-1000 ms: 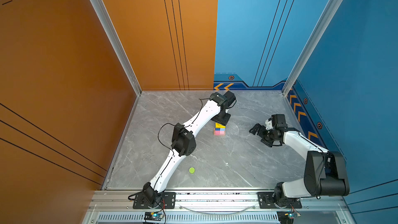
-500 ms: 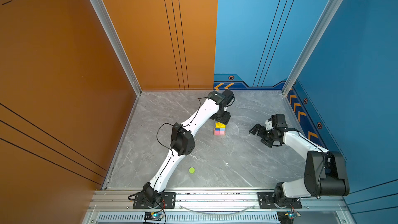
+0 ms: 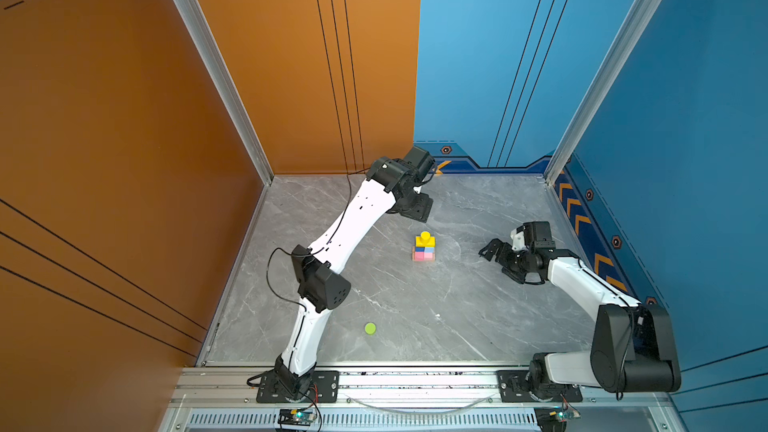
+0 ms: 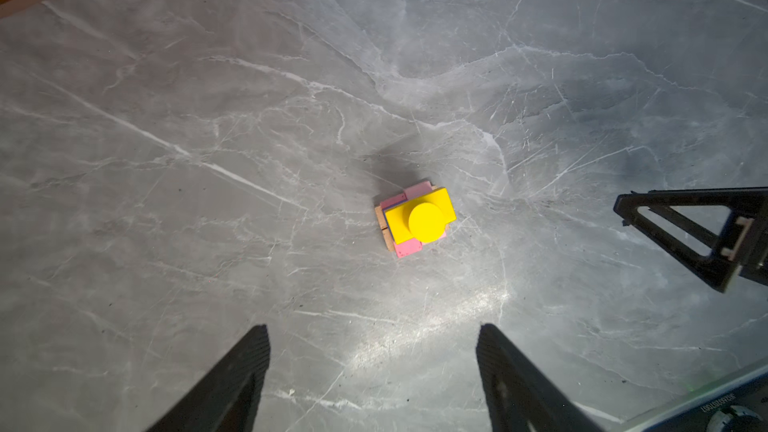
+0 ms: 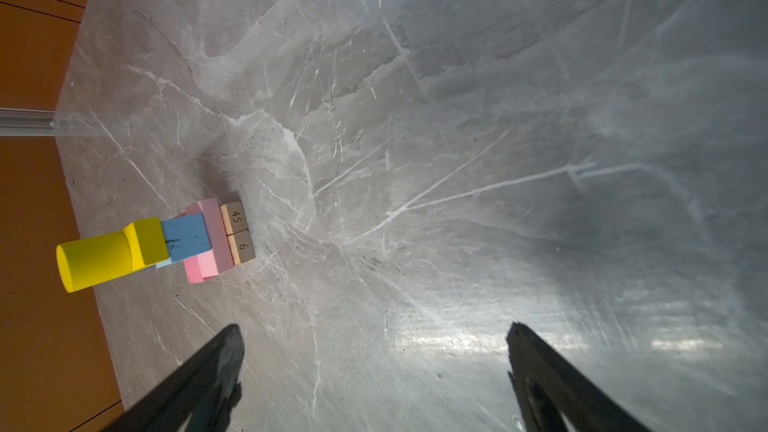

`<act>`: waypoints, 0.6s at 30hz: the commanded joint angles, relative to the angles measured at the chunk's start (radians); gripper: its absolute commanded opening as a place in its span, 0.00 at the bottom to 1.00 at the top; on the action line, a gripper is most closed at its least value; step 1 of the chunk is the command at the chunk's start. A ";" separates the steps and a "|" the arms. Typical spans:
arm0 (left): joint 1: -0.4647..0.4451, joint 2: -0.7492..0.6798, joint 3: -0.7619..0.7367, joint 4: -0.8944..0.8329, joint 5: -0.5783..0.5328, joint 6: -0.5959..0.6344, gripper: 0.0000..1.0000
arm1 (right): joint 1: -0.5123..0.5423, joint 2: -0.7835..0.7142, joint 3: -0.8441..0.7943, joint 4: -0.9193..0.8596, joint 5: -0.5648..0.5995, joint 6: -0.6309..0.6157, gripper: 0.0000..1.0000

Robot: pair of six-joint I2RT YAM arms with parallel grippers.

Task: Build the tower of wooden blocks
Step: 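Open the left gripper and raise it off the yellow cylinder, then move the left gripper down over the lime-green cylinder near the robot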

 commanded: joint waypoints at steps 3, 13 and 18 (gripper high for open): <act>-0.006 -0.163 -0.233 0.113 -0.057 -0.044 0.80 | 0.023 -0.057 -0.031 -0.007 0.023 0.005 1.00; -0.013 -0.559 -0.808 0.387 -0.072 -0.158 0.80 | 0.059 -0.134 -0.062 -0.022 0.055 0.019 1.00; -0.018 -0.750 -1.082 0.474 -0.060 -0.248 0.78 | 0.079 -0.142 -0.072 -0.032 0.079 0.014 1.00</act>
